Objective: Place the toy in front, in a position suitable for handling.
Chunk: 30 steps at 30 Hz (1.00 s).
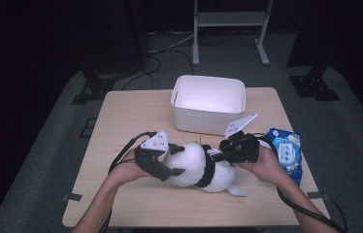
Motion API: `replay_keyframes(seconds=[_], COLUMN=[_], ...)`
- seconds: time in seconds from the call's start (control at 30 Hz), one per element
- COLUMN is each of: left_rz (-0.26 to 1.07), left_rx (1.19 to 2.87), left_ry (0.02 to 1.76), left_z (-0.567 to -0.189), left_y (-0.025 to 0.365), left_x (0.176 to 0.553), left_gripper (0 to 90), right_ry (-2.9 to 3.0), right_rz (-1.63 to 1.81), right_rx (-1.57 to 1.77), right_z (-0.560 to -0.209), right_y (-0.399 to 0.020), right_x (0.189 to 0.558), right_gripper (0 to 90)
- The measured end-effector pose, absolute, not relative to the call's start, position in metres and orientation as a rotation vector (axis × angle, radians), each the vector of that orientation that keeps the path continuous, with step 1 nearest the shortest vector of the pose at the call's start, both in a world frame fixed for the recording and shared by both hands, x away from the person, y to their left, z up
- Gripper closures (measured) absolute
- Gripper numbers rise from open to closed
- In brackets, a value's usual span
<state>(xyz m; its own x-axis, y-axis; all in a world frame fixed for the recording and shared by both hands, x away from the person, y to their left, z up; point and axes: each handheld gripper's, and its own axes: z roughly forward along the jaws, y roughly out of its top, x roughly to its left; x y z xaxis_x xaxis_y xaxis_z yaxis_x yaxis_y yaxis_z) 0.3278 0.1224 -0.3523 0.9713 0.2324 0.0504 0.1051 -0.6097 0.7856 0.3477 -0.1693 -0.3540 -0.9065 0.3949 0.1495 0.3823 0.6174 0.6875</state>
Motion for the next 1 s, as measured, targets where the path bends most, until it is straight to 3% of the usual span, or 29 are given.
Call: replay_keyframes(seconds=[0.2, 1.0], left_rz=[0.159, 0.113], left_rx=[2.184, 2.182], left_ry=[0.245, 0.277], left_z=[-0.355, -0.356], left_y=[0.12, 0.121], left_x=[0.329, 0.333], left_gripper=[11.9, 6.7], right_ry=[2.808, 2.8], right_rz=[1.219, 1.207], right_rx=[0.694, 0.761], right_z=[-0.358, -0.365], right_y=[-0.179, -0.203], right_x=[0.347, 0.343], right_gripper=[79.5, 79.6])
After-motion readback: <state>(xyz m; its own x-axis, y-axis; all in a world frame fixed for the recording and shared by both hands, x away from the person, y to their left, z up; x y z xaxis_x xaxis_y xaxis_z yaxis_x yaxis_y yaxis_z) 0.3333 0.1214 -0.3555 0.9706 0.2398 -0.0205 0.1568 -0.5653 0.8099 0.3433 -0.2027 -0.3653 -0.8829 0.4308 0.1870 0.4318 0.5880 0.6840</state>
